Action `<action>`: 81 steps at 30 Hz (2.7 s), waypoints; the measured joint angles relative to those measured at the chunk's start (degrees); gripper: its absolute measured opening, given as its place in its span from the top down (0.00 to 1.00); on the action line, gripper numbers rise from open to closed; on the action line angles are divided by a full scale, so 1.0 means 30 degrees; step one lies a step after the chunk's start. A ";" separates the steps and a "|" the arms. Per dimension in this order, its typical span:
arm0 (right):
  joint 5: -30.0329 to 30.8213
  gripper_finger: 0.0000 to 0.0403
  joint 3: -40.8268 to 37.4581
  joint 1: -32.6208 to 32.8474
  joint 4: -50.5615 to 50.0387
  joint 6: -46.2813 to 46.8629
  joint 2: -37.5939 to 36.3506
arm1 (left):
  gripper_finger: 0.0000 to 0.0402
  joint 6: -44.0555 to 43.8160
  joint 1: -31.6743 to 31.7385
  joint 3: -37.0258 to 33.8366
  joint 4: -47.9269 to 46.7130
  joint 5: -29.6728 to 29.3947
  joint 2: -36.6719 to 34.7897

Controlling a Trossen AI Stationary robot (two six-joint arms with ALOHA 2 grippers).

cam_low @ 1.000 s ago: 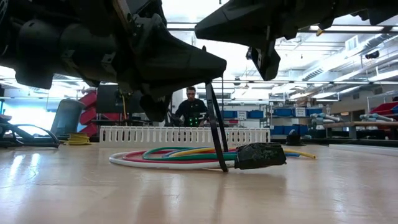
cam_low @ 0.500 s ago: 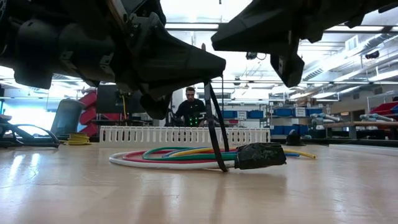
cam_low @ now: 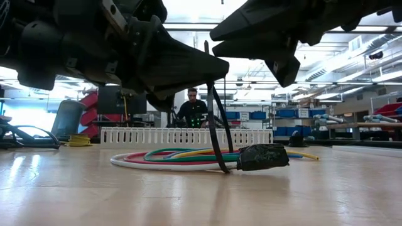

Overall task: Ziptie cables
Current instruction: Insert zip tie on the cable wire

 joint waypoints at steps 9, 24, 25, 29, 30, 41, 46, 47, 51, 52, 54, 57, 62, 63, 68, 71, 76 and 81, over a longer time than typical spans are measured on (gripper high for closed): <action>-0.0363 0.83 0.0000 -0.0287 -0.0495 -0.0879 0.0000 | 1.00 -0.0274 0.0677 0.0125 0.0128 0.0659 0.0008; -0.0255 0.87 0.0000 -0.0610 -0.1170 -0.1013 -0.0015 | 1.00 -0.0253 0.0677 0.0277 0.0095 0.0970 0.0029; -0.0359 0.87 0.0000 -0.0636 -0.1135 -0.1092 -0.0015 | 1.00 -0.0257 0.0677 0.0277 0.0082 0.0971 0.0029; -0.0558 0.92 0.0000 -0.0789 -0.1061 -0.1247 -0.0015 | 1.00 -0.0271 0.0684 0.0277 0.0055 0.0931 0.0029; -0.0744 0.93 0.0000 -0.0863 -0.1032 -0.1270 -0.0015 | 1.00 -0.0380 0.0691 0.0277 0.0029 0.0927 0.0029; -0.1429 0.96 -0.0022 -0.1224 -0.0741 -0.1477 -0.0015 | 1.00 -0.0680 0.0800 0.0277 -0.0044 0.1000 0.0024; -0.0401 1.00 -0.0022 -0.1116 -0.0607 -0.1768 -0.0015 | 1.00 -0.0721 0.0807 0.0277 -0.0029 0.0907 0.0022; -0.0163 1.00 -0.0022 -0.1048 -0.0590 -0.1872 -0.0015 | 1.00 -0.0745 0.0818 0.0277 -0.0065 0.0911 0.0022; 0.0185 1.00 -0.0007 -0.0969 -0.0109 -0.2060 -0.0007 | 1.00 -0.0753 0.0815 0.0315 -0.0182 0.0942 0.0020; 0.0253 1.00 -0.0007 -0.0968 -0.0057 -0.2070 -0.0007 | 1.00 -0.0753 0.0815 0.0321 -0.0192 0.0943 0.0014; 0.0554 1.00 -0.0007 -0.0860 0.0124 -0.2272 -0.0007 | 1.00 -0.0753 0.0815 0.0321 -0.0261 0.0978 0.0007; 0.1019 1.00 0.0000 -0.0702 0.0453 -0.2523 -0.0007 | 1.00 -0.0753 0.0800 0.0321 -0.0295 0.1015 0.0007; 0.1305 1.00 0.0016 -0.0498 -0.0396 -0.1905 -0.0007 | 1.00 -0.0753 0.0800 0.0321 -0.0343 0.1059 0.0007; 0.1550 1.00 0.0015 -0.0495 -0.0935 -0.1509 -0.0007 | 1.00 -0.0753 0.0800 0.0321 -0.0372 0.1059 0.0007; 0.1115 1.00 0.0014 -0.0495 -0.1448 -0.0906 -0.0007 | 1.00 -0.0760 0.0800 0.0313 -0.0297 0.1040 -0.0007; 0.0575 0.98 0.0007 -0.0495 0.0023 -0.2132 0.0000 | 1.00 -0.0760 0.0800 0.0313 -0.0333 0.1015 -0.0007; 0.0515 0.94 0.0007 -0.0490 0.0502 -0.2770 0.0000 | 1.00 -0.0760 0.0800 0.0306 -0.0306 0.1015 -0.0007; 0.0502 0.90 -0.0007 -0.0536 -0.0145 -0.2225 0.0000 | 1.00 -0.0760 0.0800 0.0306 -0.0266 0.1027 -0.0007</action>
